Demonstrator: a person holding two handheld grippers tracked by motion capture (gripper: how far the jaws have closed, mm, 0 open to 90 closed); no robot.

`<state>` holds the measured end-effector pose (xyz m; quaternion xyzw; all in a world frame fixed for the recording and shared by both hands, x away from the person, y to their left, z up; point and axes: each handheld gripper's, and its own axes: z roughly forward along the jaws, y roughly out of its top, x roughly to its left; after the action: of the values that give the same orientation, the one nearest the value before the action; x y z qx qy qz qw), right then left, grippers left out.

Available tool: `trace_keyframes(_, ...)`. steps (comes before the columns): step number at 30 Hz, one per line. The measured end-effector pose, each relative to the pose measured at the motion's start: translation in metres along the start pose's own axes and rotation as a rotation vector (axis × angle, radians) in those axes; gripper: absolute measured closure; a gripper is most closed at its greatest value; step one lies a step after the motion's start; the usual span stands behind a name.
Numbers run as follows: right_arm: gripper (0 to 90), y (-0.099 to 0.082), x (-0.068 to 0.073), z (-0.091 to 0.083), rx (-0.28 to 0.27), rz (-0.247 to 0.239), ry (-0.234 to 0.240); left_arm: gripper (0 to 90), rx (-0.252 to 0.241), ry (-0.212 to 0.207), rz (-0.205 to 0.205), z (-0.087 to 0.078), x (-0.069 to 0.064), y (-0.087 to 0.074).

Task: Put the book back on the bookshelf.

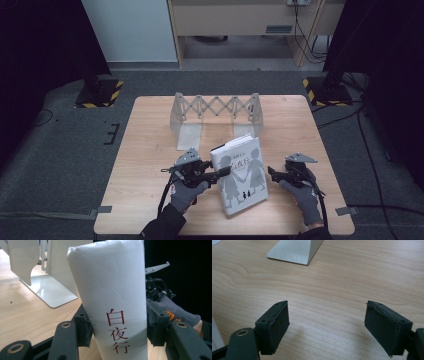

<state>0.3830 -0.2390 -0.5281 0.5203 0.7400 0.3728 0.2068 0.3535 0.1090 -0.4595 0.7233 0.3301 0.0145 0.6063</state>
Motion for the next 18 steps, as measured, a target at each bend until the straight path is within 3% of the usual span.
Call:
trace_keyframes(6, 19.7, 0.000, -0.001, -0.001, -0.004, 0.012, -0.001, 49.0, -0.018, 0.016, 0.000, -0.001, -0.001, 0.005)
trace_keyframes(14, 19.8, 0.001, -0.002, -0.001, -0.019, 0.009, -0.006, 51.8, -0.071, 0.082, 0.033, -0.018, 0.005, 0.015)
trace_keyframes(18, 19.7, 0.000, -0.003, -0.001, -0.017, 0.010, -0.009, 51.7, -0.074, 0.065, 0.051, -0.020, 0.006, 0.014)
